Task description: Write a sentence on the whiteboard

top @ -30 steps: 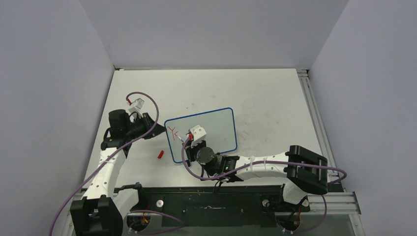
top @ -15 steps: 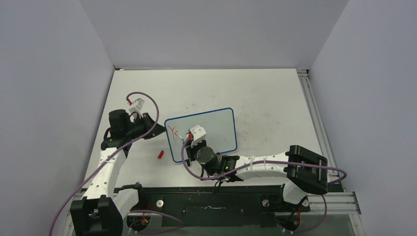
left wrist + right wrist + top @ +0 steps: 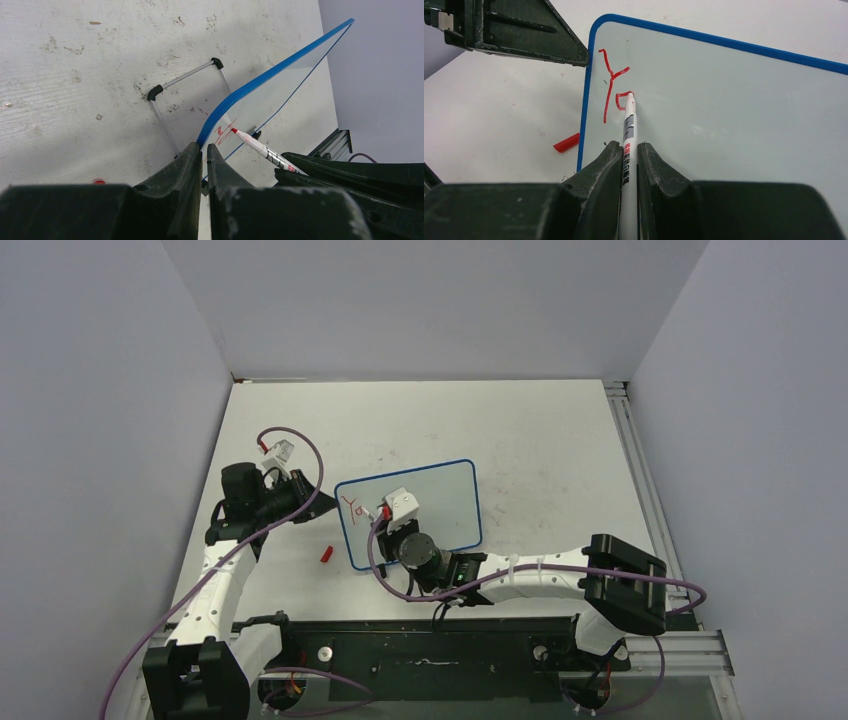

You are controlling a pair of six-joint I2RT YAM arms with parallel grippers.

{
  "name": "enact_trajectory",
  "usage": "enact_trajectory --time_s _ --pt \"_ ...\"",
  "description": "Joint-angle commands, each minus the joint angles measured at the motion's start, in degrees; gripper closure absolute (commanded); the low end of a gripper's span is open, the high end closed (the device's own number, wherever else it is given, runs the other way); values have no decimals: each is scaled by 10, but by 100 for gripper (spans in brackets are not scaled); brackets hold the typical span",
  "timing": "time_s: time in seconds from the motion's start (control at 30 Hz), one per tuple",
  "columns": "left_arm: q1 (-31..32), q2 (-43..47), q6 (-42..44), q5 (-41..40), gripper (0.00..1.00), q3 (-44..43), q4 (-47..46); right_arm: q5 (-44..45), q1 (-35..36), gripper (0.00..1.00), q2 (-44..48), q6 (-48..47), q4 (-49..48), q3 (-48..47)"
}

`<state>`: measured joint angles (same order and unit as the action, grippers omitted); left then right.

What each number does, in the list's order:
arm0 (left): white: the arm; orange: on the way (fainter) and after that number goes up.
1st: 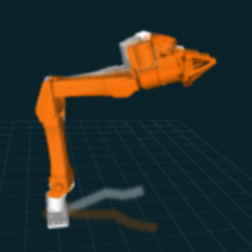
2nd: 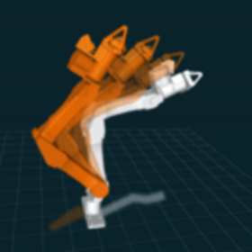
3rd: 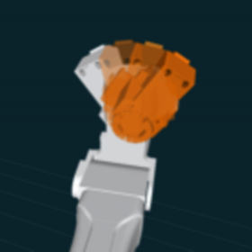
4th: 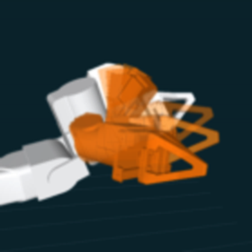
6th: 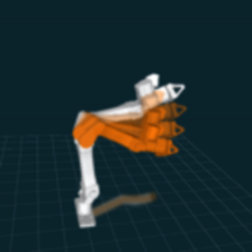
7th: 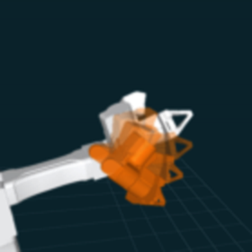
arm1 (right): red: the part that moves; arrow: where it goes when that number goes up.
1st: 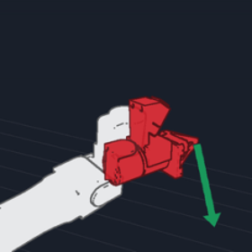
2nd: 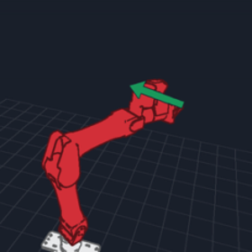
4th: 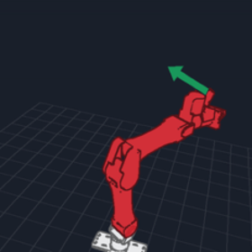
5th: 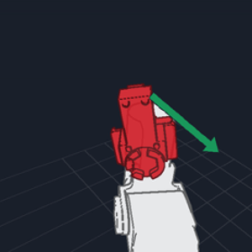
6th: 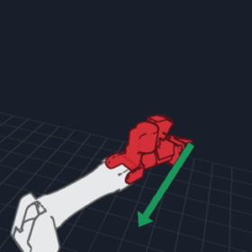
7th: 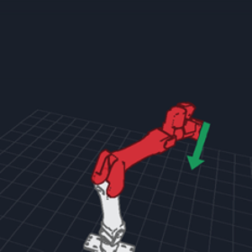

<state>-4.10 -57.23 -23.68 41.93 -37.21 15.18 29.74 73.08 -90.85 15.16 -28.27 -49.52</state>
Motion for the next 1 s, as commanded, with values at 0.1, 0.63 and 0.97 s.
enact_trajectory --time_s 0.1,0.63,0.97 --pt "6 2 3 25 92 -15 -20 9 -6 95 15 -11 -21 -17" --pt "7 2 3 24 92 -15 -19 19 0 95 44 -16 -17 4" --pt "7 1 3 25 92 -15 -19 14 -1 95 35 -6 -16 10"
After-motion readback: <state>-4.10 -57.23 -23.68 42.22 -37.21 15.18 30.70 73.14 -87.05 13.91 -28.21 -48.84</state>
